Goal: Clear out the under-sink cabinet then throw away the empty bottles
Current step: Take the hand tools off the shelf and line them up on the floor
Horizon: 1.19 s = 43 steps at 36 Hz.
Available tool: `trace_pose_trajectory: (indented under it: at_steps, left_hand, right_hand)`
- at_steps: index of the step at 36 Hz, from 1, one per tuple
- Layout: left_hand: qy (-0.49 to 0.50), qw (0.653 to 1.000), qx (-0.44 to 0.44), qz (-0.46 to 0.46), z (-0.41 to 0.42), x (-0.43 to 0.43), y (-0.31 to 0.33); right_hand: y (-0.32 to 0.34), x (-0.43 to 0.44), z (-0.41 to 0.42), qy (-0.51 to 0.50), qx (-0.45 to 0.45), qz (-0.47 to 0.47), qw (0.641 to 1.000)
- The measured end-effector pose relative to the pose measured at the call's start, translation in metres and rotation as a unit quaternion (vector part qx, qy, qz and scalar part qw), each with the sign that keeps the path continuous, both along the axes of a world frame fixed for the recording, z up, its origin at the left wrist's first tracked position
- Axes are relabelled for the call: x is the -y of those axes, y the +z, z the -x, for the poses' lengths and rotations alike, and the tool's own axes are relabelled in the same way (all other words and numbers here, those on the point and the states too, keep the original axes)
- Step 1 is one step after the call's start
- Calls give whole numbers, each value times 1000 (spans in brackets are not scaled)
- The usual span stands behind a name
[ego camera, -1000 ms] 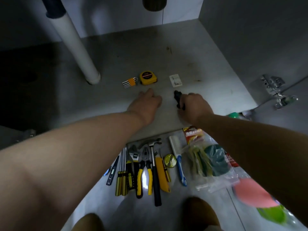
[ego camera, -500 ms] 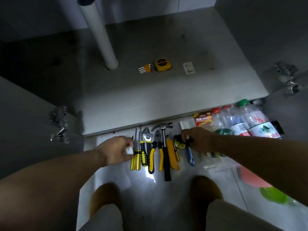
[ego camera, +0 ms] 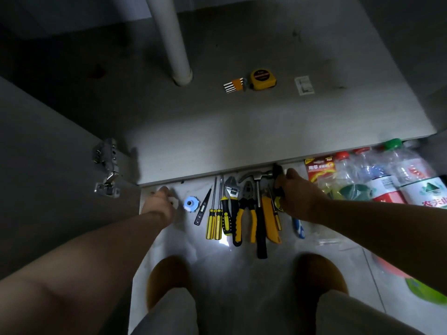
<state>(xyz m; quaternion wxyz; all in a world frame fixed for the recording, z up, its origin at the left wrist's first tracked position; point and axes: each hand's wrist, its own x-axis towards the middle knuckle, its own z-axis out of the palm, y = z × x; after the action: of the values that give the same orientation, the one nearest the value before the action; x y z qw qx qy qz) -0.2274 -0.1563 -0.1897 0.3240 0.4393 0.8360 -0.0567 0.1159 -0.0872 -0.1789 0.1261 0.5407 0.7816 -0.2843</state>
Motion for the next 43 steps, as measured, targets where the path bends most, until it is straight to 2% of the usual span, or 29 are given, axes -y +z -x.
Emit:
trace_pose_trajectory:
  at_steps: [3, 7, 12, 17, 21, 23, 25, 28, 30, 33, 37, 40, 43]
  left_hand:
    - [36, 999, 30, -19, -8, -2, -1]
    - [27, 999, 28, 2, -14, -9, 10]
    - [-91, 989, -29, 110, -21, -28, 41]
    - [-143, 968, 57, 201, -36, -47, 70]
    - [-205, 959, 108, 162, -59, -76, 87]
    - [-168, 962, 190, 103, -71, -91, 88]
    - [-144, 958, 248, -2, -83, -107, 90]
    - [-209, 941, 200, -175, -95, -139, 85]
    - [-280, 925, 122, -225, -102, -162, 83]
    - [-288, 919, 64, -262, -106, -193, 82]
    - [-305, 927, 9, -216, -109, -231, 72]
    - [-309, 934, -1, -180, -106, -244, 65]
    - [-319, 931, -26, -176, -101, -242, 60]
  right_hand:
    - [1, 4, -6, 40, -23, 23, 999]
    - [6, 2, -8, 92, -16, 43, 995]
    - [29, -6, -8, 131, -7, 29, 991]
    - [54, -23, -15, 119, -40, -60, 990]
    - [65, -44, -12, 68, -80, -125, 987]
    - [66, -57, -8, 33, -100, -150, 983]
    - [66, -72, -2, -4, -120, -164, 979]
    - [64, -97, 12, -50, -122, -166, 977]
    - [65, -116, 22, -67, -112, -163, 978]
    - [69, -143, 37, -79, -102, -147, 981]
    - [68, -174, 50, -73, -75, -133, 986]
    - [64, -192, 58, -65, -60, -116, 989]
    - [62, -202, 65, -21, -39, -116, 992]
